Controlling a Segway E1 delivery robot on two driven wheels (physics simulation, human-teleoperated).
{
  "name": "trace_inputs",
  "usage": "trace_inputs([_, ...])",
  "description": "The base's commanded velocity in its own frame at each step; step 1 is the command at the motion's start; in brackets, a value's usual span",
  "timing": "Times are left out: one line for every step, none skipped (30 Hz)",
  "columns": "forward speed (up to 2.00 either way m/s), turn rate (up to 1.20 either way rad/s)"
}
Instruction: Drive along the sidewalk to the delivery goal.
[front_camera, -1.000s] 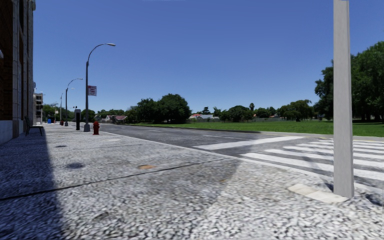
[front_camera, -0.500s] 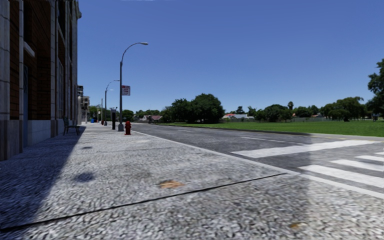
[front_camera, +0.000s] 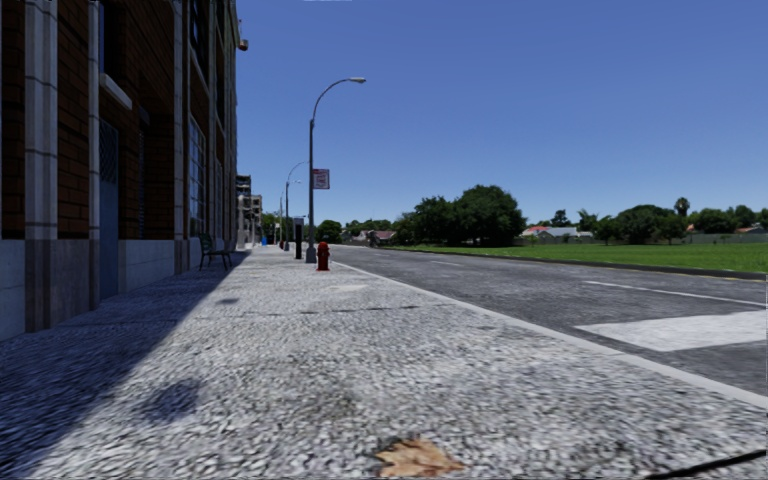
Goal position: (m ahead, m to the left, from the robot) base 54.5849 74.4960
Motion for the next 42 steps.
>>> trace_inputs([2.00, 0.57])
trace_inputs([2.00, 0.57])
trace_inputs([2.00, 0.57])
trace_inputs([2.00, 0.57])
trace_inputs([2.00, 0.57])
trace_inputs([2.00, 0.57])
trace_inputs([2.00, 0.57])
trace_inputs([2.00, 0.57])
trace_inputs([2.00, 0.57])
trace_inputs([2.00, 0.57])
trace_inputs([2.00, 0.57])
trace_inputs([2.00, 0.57])
trace_inputs([2.00, 0.57])
trace_inputs([2.00, 0.57])
trace_inputs([2.00, 0.57])
trace_inputs([2.00, 0.57])
trace_inputs([2.00, 0.57])
trace_inputs([2.00, 0.57])
trace_inputs([2.00, 0.57])
trace_inputs([2.00, 0.57])
trace_inputs([2.00, 0.57])
trace_inputs([2.00, 0.57])
trace_inputs([2.00, 0.57])
trace_inputs([2.00, 0.57])
trace_inputs([2.00, 0.17])
trace_inputs([2.00, 0.17])
trace_inputs([2.00, 0.00])
trace_inputs([2.00, 0.00])
trace_inputs([2.00, 0.00])
trace_inputs([2.00, 0.00])
trace_inputs([2.00, 0.00])
trace_inputs([2.00, 0.00])
trace_inputs([2.00, 0.00])
trace_inputs([2.00, 0.00])
trace_inputs([2.00, 0.00])
trace_inputs([2.00, 0.00])
trace_inputs([2.00, 0.00])
trace_inputs([2.00, 0.00])
trace_inputs([2.00, 0.00])
trace_inputs([2.00, 0.00])
trace_inputs([2.00, 0.00])
trace_inputs([2.00, 0.00])
